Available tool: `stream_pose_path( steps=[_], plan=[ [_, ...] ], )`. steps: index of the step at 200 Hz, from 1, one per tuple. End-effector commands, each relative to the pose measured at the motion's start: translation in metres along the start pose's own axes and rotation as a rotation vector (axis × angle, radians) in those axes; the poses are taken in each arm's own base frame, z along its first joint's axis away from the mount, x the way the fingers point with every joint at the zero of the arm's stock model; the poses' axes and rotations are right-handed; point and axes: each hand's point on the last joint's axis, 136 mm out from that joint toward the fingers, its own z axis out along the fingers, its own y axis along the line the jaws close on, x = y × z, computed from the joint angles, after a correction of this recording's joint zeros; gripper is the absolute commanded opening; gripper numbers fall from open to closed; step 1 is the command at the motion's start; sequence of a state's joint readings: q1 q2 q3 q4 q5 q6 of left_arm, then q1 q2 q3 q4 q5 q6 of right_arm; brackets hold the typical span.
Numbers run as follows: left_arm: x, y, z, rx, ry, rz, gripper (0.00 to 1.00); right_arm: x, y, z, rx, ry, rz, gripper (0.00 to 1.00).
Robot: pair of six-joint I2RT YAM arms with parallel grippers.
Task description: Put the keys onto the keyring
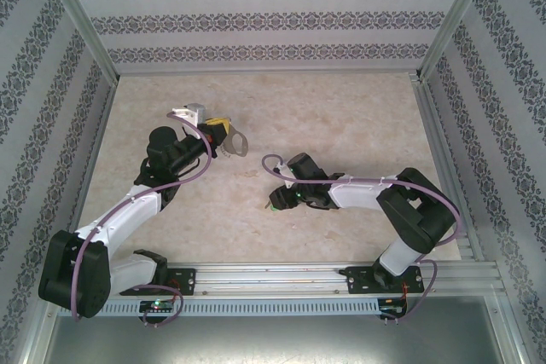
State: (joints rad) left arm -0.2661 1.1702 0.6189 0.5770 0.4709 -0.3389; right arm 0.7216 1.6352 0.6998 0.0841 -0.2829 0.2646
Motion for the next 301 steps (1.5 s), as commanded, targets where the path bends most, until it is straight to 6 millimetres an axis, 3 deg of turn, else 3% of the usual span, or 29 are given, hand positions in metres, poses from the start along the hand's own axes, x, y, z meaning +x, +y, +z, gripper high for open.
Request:
stream_pose_path(
  steps=[1, 111, 167, 190, 244, 301],
  plan=[
    [-0.021, -0.005, -0.002, 0.032, -0.073, 0.023, 0.0, -0.003, 0.004, 0.003, -0.03, -0.003, 0.01, 0.44],
    [-0.021, -0.006, -0.002, 0.034, -0.074, 0.026, 0.0, -0.003, 0.002, -0.001, -0.024, -0.012, 0.014, 0.23],
    [-0.022, -0.006, -0.002, 0.036, -0.076, 0.025, 0.0, 0.0, -0.002, -0.003, -0.013, -0.011, 0.019, 0.0],
    [-0.022, -0.008, -0.002, 0.047, -0.074, 0.024, 0.0, -0.003, -0.005, -0.009, 0.001, -0.03, 0.019, 0.0],
    [-0.023, -0.026, -0.001, 0.145, -0.048, 0.023, 0.0, -0.046, -0.006, -0.062, 0.025, -0.217, 0.006, 0.0],
    [-0.013, -0.077, 0.003, 0.324, 0.038, 0.139, 0.0, -0.094, -0.003, -0.141, 0.042, -0.521, -0.017, 0.0]
  ],
)
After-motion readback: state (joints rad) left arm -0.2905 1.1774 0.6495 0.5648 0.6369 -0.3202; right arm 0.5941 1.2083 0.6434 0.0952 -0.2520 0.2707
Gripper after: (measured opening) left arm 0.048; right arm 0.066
